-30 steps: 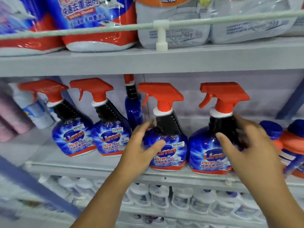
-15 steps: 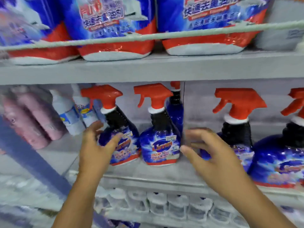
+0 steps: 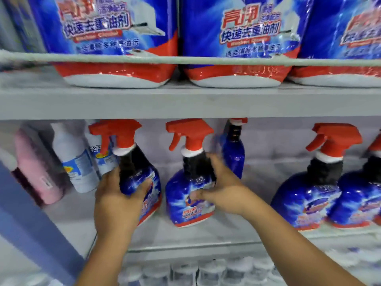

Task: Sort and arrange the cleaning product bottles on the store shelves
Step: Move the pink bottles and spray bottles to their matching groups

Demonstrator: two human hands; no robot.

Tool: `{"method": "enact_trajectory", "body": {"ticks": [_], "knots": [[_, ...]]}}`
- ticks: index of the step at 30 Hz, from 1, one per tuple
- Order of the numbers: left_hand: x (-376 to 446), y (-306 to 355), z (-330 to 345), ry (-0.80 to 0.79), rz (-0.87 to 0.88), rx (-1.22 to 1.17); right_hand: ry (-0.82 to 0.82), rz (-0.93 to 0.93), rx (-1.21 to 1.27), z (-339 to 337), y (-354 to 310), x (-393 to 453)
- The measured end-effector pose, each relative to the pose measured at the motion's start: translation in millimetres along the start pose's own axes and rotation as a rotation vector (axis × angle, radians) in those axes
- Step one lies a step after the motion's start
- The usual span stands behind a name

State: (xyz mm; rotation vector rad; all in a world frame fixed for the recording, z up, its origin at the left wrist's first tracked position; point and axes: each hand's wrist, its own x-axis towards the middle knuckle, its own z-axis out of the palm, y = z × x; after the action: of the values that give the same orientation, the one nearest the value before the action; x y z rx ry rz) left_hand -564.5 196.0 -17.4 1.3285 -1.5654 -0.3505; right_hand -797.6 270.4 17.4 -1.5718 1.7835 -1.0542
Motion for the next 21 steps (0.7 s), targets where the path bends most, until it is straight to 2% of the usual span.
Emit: {"method": "enact_trajectory", "body": {"ticks": [3, 5, 6, 8, 10, 11, 13, 15, 17, 21], "knots": [[8, -8, 0, 0.056, 0.048, 0.047, -0.059, -0.001, -0.018, 9, -12, 5], [5, -2, -5, 0.162, 0.109, -0.002, -0.11, -0.008, 0.022, 3, -10, 5], [-1, 4, -9, 0.219, 0.174, -0.045, -0.053, -0.003, 0.056, -5, -7, 5], [-18, 22, -12, 0.207, 0.257, -0.194, 0.277, 0.059, 0.137, -30, -1, 10], [-27, 35, -3, 0.009, 0.164, -0.347, 0.615, 0.152, 0.124, -59, 7, 24], [-27, 40, 4, -0.106, 0.115, -0.353, 0.673, 0.182, 0.125, -69, 11, 35], [-26, 46, 19, -0.28, 0.082, -0.268, 0.614, 0.217, 0.136, -80, 15, 56], [-22, 54, 32, -0.38, 0.065, -0.211, 0.495, 0.2, 0.096, -82, 15, 78], [-20, 54, 39, -0.437, 0.058, -0.23, 0.396, 0.186, 0.011, -79, 12, 90], [-18, 51, 39, -0.461, 0.015, -0.218, 0.366, 0.182, -0.106, -82, 14, 87]]}}
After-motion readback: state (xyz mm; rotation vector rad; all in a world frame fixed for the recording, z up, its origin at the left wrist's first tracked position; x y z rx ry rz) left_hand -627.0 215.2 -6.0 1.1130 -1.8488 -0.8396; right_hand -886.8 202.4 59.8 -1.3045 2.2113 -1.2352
